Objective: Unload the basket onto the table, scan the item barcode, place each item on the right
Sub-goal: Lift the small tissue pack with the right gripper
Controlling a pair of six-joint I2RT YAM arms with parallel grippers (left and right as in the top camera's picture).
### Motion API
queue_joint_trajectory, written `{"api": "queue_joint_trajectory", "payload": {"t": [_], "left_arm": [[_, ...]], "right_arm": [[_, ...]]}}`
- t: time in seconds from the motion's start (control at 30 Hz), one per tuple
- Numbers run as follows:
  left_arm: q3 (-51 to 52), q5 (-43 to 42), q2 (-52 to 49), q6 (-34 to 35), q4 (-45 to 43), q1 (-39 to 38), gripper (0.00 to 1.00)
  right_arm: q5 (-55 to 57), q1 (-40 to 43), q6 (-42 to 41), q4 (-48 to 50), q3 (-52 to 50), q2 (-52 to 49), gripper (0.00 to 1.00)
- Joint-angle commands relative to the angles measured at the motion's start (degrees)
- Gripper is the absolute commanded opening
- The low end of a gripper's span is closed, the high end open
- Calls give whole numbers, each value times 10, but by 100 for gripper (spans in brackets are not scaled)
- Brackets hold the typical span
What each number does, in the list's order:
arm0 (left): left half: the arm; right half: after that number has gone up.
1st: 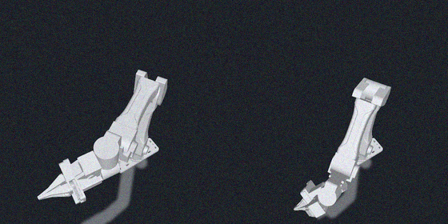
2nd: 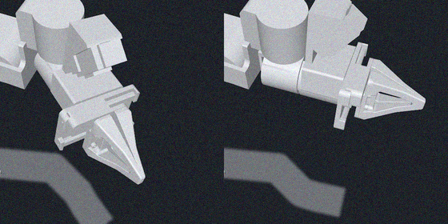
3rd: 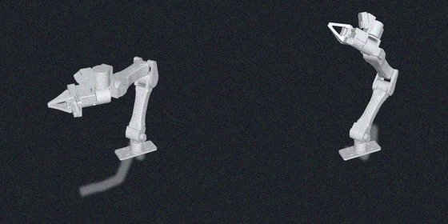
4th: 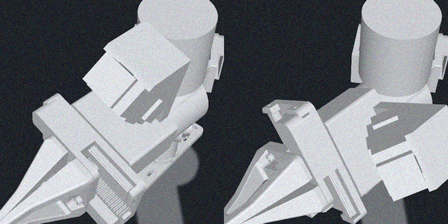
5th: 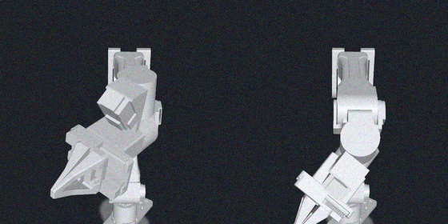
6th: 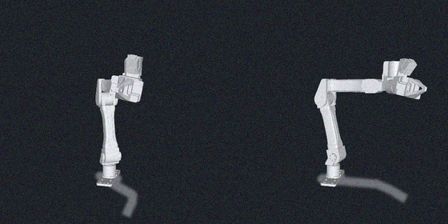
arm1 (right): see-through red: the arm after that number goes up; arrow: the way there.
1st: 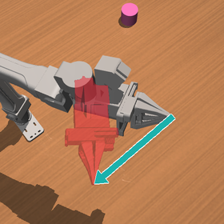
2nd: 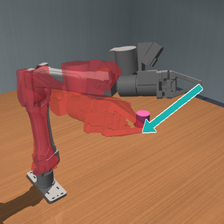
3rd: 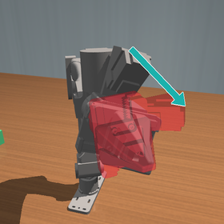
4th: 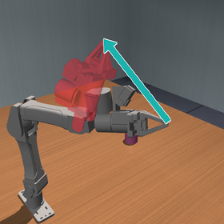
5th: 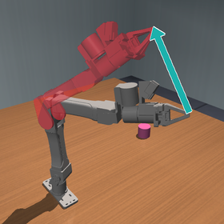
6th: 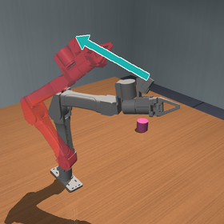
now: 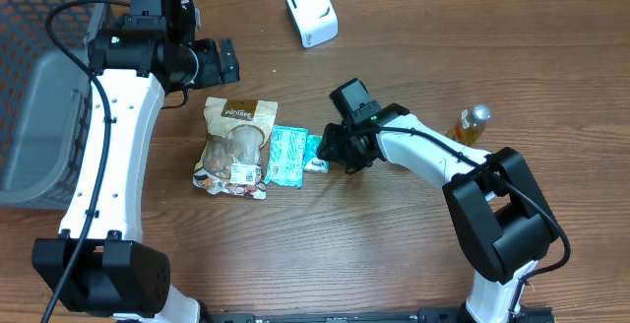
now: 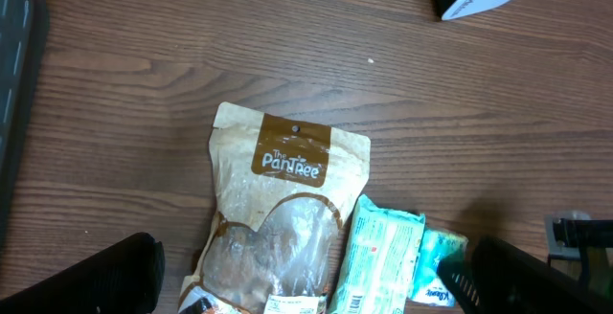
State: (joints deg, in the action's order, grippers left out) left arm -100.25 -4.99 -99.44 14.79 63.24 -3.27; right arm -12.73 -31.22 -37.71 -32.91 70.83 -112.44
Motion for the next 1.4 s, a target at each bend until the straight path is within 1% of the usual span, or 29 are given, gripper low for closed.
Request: {"api": "queue_joint_trajectory", "payload": {"t": [0.0,0.1,0.17,0.3,0.4,0.43,0.57,0.63,0.83,1.0,1.37], "left_arm": [[-8,-6,-1,-7,0,2,100],[-8,-6,-1,-7,0,2,100],[-8,-6,-1,-7,0,2,99],[-8,-6,-1,-7,0,2,100],[-8,-6,-1,-7,0,2,100],[-8,-6,-1,-7,0,2,100],[-8,-6,-1,-7,0,2,100],[-8,-6,-1,-7,0,2,100],[-8,-6,-1,-7,0,2,100],[-8,-6,-1,-7,0,2,100],[-8,-5,-1,-7,0,2,100]], "right_arm": [[38,-2,-13,9,-22,11,40],[37,-2,-13,42,-46,11,33],[37,-2,-13,67,-62,11,31],[37,-3,-13,118,-96,11,31],[37,-3,-13,133,-109,11,27],[37,-3,-13,131,-109,11,24],[35,-3,-13,126,-109,11,6],[35,-3,-13,115,-109,11,4],[23,13,-11,78,-103,17,3],[-15,37,37,63,-97,49,4],[1,42,37,51,-97,54,5]]}}
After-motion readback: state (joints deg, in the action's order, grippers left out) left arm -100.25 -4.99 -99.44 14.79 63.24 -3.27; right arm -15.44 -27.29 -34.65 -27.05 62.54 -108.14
